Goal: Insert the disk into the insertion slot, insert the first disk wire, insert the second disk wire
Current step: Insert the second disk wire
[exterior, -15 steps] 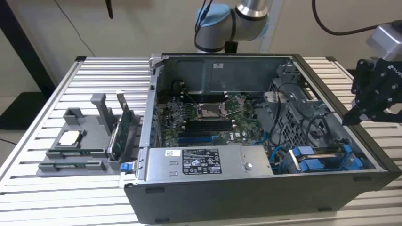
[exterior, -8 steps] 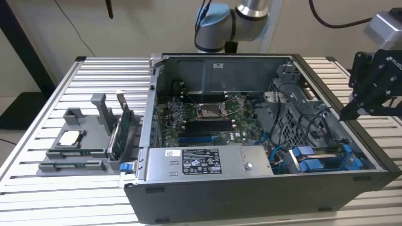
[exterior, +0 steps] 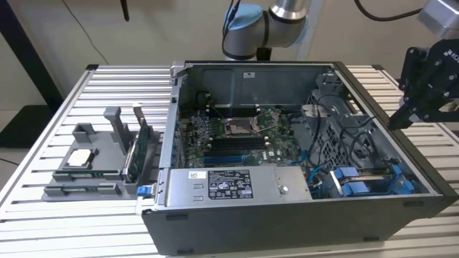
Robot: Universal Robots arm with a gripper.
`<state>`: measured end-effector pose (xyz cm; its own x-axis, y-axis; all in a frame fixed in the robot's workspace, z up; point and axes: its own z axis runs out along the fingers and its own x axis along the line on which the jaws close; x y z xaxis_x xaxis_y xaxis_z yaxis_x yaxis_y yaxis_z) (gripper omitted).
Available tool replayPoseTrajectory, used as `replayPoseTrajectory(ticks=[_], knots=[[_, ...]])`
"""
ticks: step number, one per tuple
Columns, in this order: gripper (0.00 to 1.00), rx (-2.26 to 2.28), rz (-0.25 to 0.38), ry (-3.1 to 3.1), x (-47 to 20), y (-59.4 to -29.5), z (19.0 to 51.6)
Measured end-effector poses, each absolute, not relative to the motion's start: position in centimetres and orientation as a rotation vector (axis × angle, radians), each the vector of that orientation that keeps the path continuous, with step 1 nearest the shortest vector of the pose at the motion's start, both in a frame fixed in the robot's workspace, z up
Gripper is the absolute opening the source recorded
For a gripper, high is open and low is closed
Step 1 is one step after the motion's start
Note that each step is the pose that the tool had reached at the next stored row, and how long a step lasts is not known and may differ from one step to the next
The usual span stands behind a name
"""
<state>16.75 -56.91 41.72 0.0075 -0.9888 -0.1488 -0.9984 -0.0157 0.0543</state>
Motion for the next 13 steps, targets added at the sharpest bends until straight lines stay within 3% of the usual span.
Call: replayPoseTrajectory(ticks=[13], knots=[[0.16,-2.180,0.217,2.154,14.1,-57.1,42.4]])
